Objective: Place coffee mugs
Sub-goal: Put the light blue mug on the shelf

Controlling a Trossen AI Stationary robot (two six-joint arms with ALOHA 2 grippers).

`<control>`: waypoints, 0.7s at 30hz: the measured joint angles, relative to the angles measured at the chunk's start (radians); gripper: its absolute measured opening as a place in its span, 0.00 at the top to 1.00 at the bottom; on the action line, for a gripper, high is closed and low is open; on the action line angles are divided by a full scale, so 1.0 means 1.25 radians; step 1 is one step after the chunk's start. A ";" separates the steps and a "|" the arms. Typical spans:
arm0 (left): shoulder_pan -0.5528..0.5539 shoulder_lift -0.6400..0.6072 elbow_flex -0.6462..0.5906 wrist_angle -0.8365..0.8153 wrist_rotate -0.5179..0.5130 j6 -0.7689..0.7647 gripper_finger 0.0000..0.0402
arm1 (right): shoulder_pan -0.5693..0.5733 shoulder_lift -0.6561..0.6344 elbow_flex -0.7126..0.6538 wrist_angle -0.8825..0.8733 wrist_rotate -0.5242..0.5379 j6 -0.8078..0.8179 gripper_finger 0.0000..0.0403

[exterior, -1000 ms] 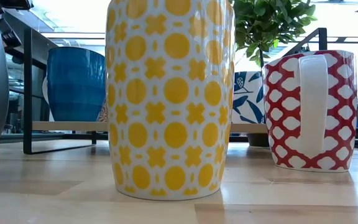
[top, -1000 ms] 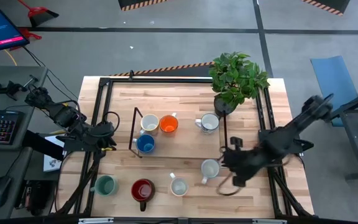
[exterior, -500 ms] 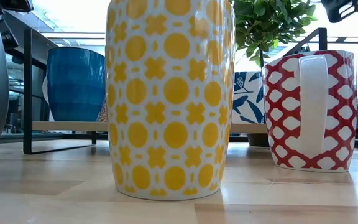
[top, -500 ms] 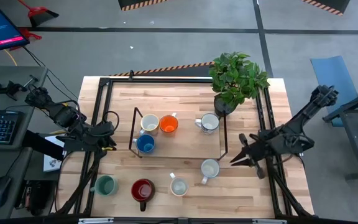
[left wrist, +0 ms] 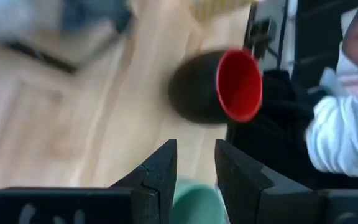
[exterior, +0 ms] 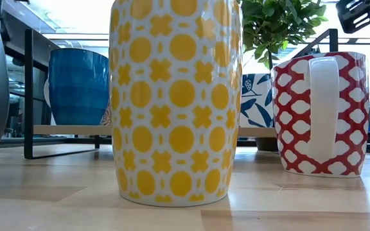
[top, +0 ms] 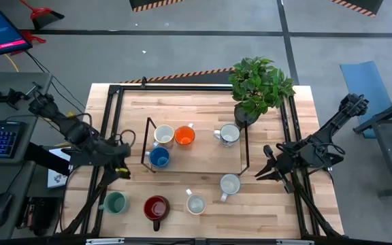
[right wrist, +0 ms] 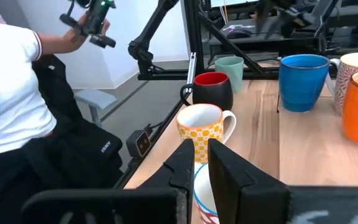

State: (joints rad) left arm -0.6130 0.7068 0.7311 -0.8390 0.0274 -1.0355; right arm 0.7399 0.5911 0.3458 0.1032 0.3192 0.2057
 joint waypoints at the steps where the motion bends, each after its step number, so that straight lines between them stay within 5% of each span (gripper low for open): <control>1: -0.008 0.017 0.000 0.000 0.019 -0.018 0.75 | 0.000 0.000 0.000 0.000 0.003 0.003 0.93; 21: -0.099 0.288 0.000 0.004 0.146 -0.138 0.72 | 0.000 0.002 0.000 -0.032 0.041 0.003 0.93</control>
State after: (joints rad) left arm -0.7366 1.0668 0.7315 -0.8336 0.2097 -1.2084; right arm 0.7399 0.5941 0.3454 0.0628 0.3707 0.2099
